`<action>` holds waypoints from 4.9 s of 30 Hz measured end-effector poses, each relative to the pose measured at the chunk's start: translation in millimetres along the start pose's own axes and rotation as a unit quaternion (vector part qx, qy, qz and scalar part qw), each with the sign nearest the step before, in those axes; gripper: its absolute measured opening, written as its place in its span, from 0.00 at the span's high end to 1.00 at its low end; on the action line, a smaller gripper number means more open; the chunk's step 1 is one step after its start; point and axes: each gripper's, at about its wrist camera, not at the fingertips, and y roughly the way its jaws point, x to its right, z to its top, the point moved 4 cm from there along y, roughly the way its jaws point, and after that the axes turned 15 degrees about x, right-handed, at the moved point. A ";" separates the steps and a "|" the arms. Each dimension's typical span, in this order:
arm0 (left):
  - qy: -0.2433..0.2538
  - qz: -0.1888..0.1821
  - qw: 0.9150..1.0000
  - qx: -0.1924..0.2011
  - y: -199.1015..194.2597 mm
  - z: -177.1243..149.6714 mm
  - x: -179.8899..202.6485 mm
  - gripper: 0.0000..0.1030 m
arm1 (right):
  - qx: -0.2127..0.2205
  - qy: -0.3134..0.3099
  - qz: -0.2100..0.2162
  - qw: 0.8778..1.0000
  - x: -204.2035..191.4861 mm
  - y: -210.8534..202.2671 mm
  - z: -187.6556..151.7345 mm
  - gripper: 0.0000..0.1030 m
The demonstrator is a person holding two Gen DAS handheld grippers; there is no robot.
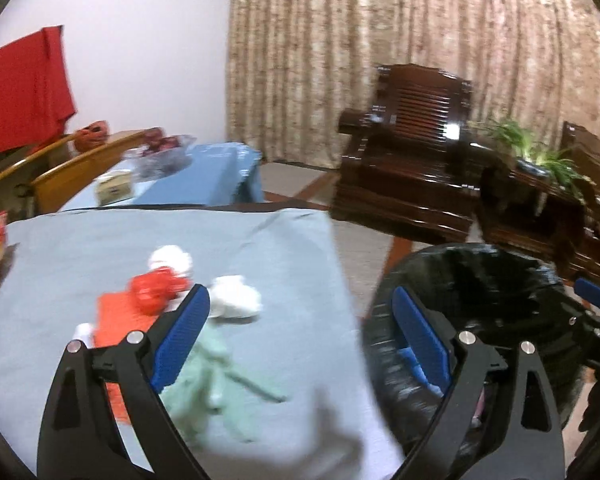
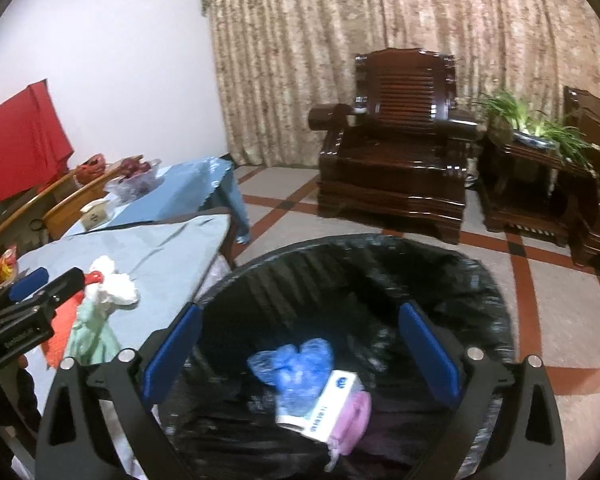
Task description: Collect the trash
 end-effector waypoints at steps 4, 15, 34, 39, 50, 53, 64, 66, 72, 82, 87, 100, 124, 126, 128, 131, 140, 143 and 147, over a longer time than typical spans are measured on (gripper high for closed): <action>0.002 0.040 0.999 -0.001 -12.2 -0.6 -39.1 0.12 | -0.006 -0.011 0.028 1.000 -33.6 5.4 -4.2 0.06; -0.010 0.125 0.992 -0.018 -41.2 -21.0 -130.3 0.12 | -0.014 -0.043 0.100 0.994 -125.2 21.7 -18.4 0.06; -0.021 0.191 0.981 -0.036 -44.2 -49.5 -207.9 0.12 | -0.067 -0.104 0.172 0.977 -236.1 65.6 -72.6 0.12; -0.028 0.193 0.980 -0.042 -40.5 -57.7 -215.3 0.12 | -0.073 -0.105 0.175 0.976 -244.1 76.3 -75.8 0.17; -0.035 0.198 0.979 -0.042 -36.4 -59.9 -224.0 0.12 | -0.087 -0.111 0.191 0.971 -264.8 106.1 -77.5 0.38; -0.039 0.192 0.980 -0.044 -31.6 -59.8 -222.0 0.12 | -0.097 -0.110 0.197 0.969 -266.9 110.5 -81.6 0.47; -0.035 0.167 0.983 -0.075 9.9 -71.9 -205.4 0.12 | -0.101 -0.101 0.200 0.969 -259.7 109.5 -82.3 0.49; -0.031 0.166 0.982 -0.085 13.6 -77.3 -204.4 0.12 | -0.102 -0.101 0.200 0.969 -260.6 109.8 -82.2 0.49; -0.041 0.173 0.979 -0.101 3.1 -91.3 -215.5 0.12 | -0.101 -0.104 0.202 0.969 -262.3 109.2 -81.9 0.49; -0.076 0.203 0.972 -0.096 -19.8 -90.4 -250.1 0.23 | -0.103 -0.108 0.204 0.967 -267.9 107.5 -84.4 0.49; -0.099 0.184 0.972 -0.105 -15.4 -93.8 -255.9 0.34 | -0.104 -0.110 0.205 0.967 -269.6 107.5 -85.0 0.49; -0.105 0.202 0.970 -0.091 -32.8 -90.8 -270.3 0.34 | -0.104 -0.113 0.206 0.966 -270.4 105.7 -86.5 0.49; -0.095 0.197 0.968 -0.126 -7.8 -104.5 -282.7 0.37 | -0.107 -0.116 0.205 0.966 -272.9 107.6 -91.1 0.49; -0.110 0.193 0.967 -0.127 -8.3 -106.5 -285.8 0.38 | -0.106 -0.118 0.205 0.966 -273.3 107.2 -91.1 0.49; -0.116 0.187 0.968 -0.121 -10.6 -103.9 -284.5 0.38 | -0.107 -0.119 0.205 0.966 -273.1 107.9 -92.6 0.49; -0.104 0.171 0.973 -0.115 -13.8 -99.2 -273.5 0.36 | -0.108 -0.119 0.204 0.966 -274.0 108.4 -93.4 0.49; -0.082 0.169 0.971 -0.146 -25.4 -121.5 -269.7 0.37 | -0.108 -0.121 0.205 0.965 -274.4 107.7 -94.5 0.49; -0.096 0.162 0.970 -0.155 -24.2 -127.7 -275.1 0.53 | -0.109 -0.122 0.205 0.965 -274.7 107.6 -94.9 0.49; -0.124 0.154 0.970 -0.142 -22.7 -124.2 -279.9 0.65 | -0.110 -0.124 0.205 0.965 -276.3 106.7 -96.7 0.49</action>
